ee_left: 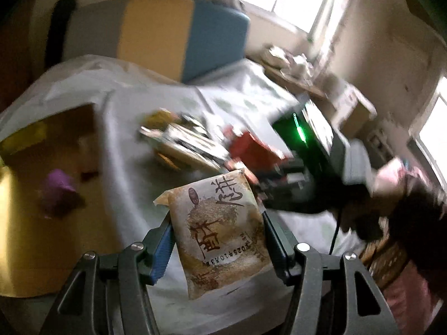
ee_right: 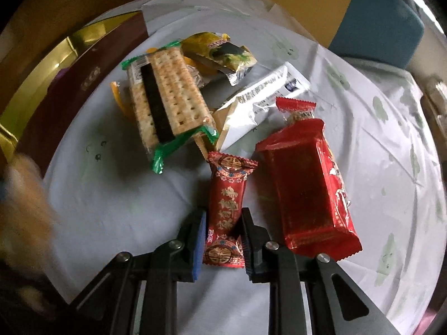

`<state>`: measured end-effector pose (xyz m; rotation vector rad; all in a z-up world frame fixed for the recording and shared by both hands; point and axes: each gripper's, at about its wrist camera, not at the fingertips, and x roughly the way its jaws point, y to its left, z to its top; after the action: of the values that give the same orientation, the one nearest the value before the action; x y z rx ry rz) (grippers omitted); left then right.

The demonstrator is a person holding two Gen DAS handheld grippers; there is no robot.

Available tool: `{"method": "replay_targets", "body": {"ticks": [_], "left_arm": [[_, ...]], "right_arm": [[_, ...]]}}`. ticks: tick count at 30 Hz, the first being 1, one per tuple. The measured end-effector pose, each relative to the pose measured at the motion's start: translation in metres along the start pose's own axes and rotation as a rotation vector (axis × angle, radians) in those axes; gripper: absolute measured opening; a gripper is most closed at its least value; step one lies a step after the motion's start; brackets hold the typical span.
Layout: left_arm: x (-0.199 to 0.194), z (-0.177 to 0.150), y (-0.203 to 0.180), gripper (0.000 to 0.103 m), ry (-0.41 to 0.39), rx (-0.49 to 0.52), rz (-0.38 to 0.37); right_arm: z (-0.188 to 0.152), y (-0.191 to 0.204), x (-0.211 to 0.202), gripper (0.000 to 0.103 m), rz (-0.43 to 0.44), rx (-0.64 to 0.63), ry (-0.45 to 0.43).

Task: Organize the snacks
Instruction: 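Carry the pastry packet into the gold tray and open the left gripper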

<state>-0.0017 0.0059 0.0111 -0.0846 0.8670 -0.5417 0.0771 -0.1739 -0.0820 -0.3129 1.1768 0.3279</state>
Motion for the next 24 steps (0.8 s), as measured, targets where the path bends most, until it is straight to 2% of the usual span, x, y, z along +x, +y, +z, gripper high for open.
{"method": "replay_targets", "body": {"ticks": [2,7,11,17,18,21,24], "left_arm": [[-0.014,0.006,0.019,0.061,-0.033,-0.075,0.022],[-0.025,0.009,0.088,0.061,-0.019,-0.301,0.184],[-0.027,0.002,0.123,0.061,-0.007,-0.433,0.221],[-0.001,0.003,0.129,0.063,0.057,-0.462,0.192],[0.001,0.001,0.128,0.064,0.055,-0.467,0.197],[0.002,-0.002,0.123,0.074,0.046,-0.440,0.229],[0.001,-0.004,0.120,0.074,0.052,-0.417,0.241]], "right_arm": [[-0.001,0.004,0.001,0.023,-0.007,-0.008,-0.003],[-0.004,0.012,0.000,0.023,-0.018,-0.023,-0.007],[-0.007,0.019,-0.001,0.023,-0.029,-0.039,-0.011],[-0.008,0.021,-0.001,0.023,-0.034,-0.050,-0.011],[-0.009,0.022,-0.001,0.023,-0.034,-0.050,-0.011],[-0.009,0.022,0.000,0.024,-0.032,-0.046,-0.012],[-0.009,0.021,0.000,0.024,-0.031,-0.049,-0.012]]}}
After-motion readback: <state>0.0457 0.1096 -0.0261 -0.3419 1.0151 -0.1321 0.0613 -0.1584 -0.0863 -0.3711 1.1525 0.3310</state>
